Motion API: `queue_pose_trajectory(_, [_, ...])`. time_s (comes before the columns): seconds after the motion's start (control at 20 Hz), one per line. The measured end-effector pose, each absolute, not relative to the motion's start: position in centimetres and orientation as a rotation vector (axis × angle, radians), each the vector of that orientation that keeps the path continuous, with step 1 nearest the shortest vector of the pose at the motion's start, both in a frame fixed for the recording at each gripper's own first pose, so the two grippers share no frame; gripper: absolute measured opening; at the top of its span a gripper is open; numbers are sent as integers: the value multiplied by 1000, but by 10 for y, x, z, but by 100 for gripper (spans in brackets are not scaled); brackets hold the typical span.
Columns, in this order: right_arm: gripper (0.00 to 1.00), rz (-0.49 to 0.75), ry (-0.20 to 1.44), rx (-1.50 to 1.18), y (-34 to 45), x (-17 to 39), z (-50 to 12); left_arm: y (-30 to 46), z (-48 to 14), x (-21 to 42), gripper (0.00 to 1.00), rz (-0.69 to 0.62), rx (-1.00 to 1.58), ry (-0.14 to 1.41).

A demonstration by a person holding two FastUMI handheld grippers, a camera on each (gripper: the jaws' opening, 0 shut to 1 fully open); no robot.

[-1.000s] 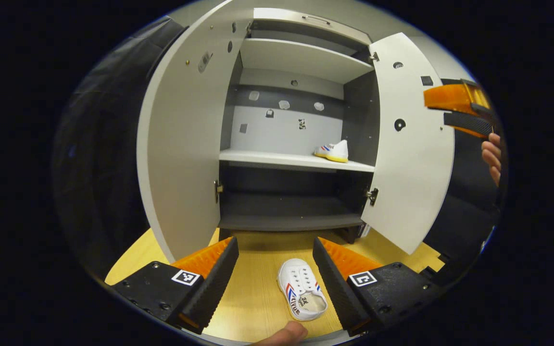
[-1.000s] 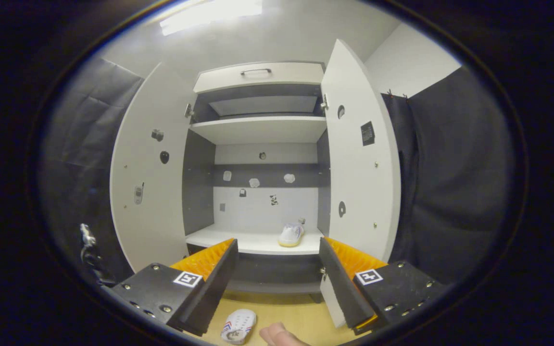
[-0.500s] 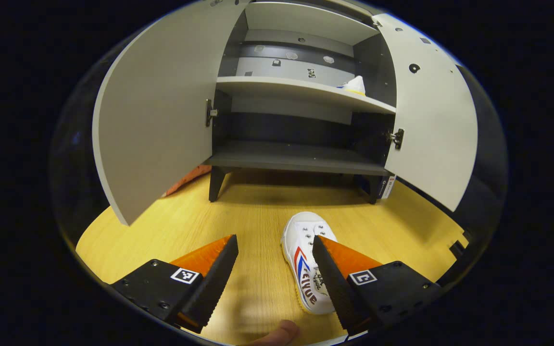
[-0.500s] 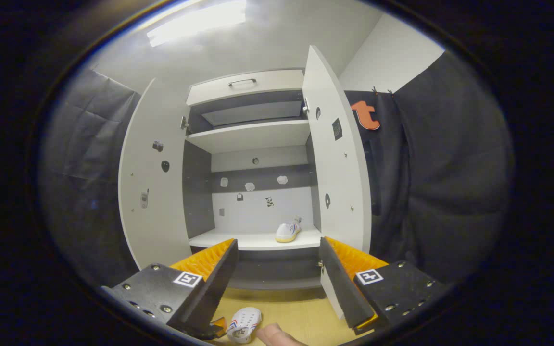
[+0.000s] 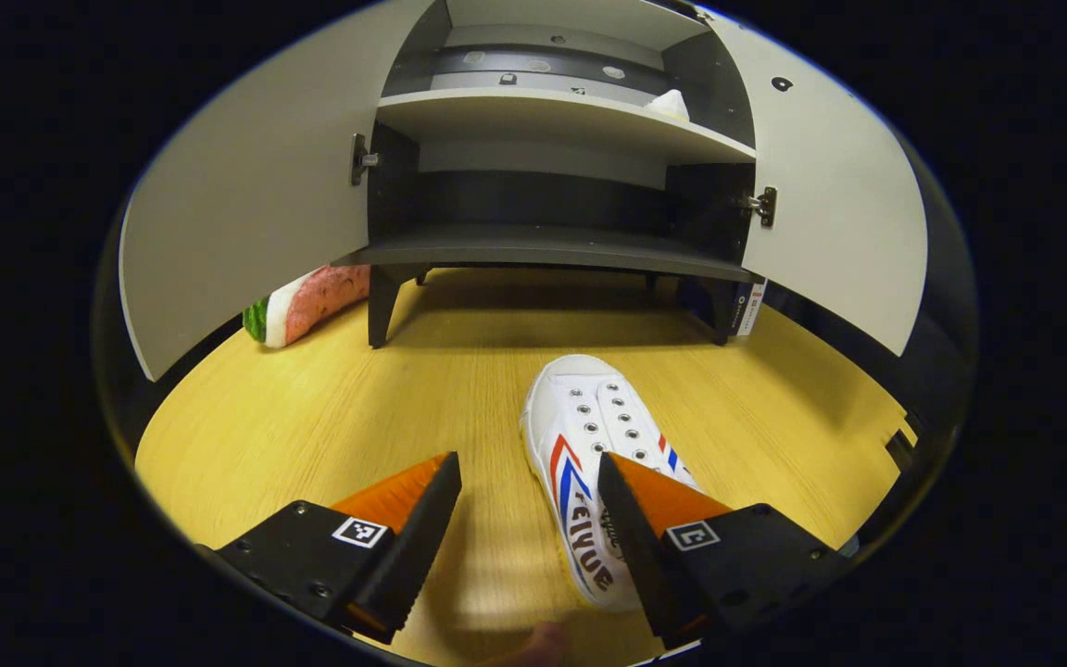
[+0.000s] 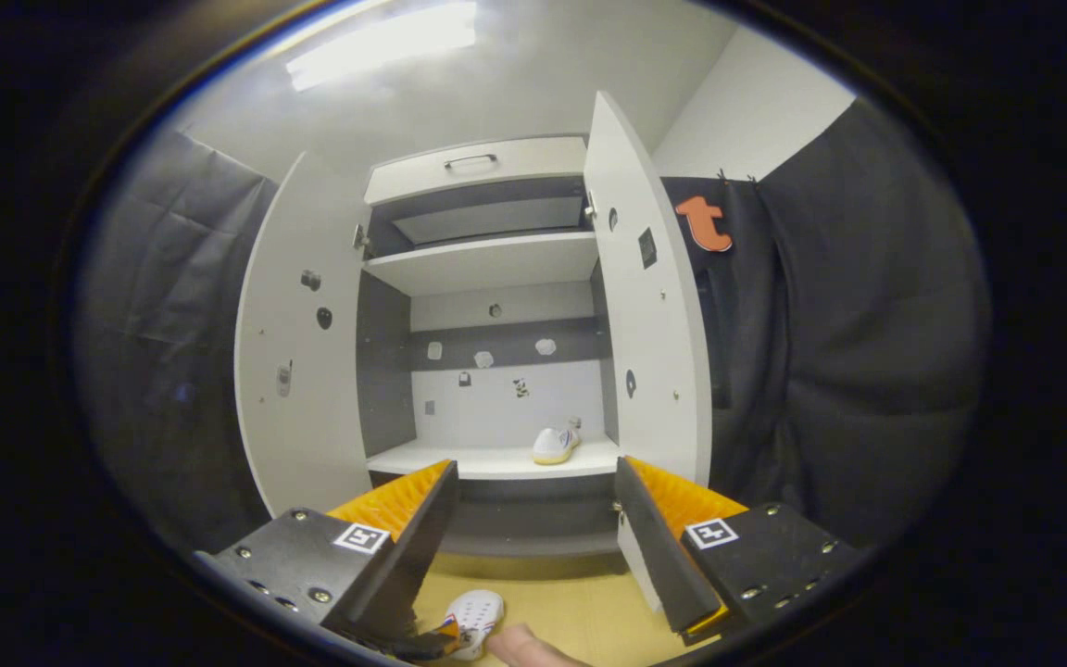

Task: Grab one shoe with the right hand and put it into the shoe cabinet, grab the other shoe with the left hand and put it into the shoe cabinet; then close the right door with the right hand and the left door with the left hand.

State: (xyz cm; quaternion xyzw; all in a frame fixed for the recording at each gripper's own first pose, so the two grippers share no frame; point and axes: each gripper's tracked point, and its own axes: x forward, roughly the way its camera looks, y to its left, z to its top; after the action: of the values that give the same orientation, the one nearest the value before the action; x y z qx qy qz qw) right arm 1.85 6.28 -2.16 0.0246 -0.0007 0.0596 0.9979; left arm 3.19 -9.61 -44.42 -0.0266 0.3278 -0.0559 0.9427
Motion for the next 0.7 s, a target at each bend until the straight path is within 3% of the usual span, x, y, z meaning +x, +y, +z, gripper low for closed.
queue_pose_trajectory(0.55, [100,160,-3,57,69,23,-32,-109,-460,19,90,-194,-42,890])
queue_pose_trajectory(0.6, [100,164,-4,55,70,25,-33,-112,-466,20,94,-203,-71,913])
queue_pose_trajectory(0.65, [100,167,-7,53,72,28,-34,-114,-469,19,87,-206,-87,941])
queue_pose_trajectory(0.7, [100,170,-9,48,73,32,-36,-113,-467,26,87,-210,-62,917])
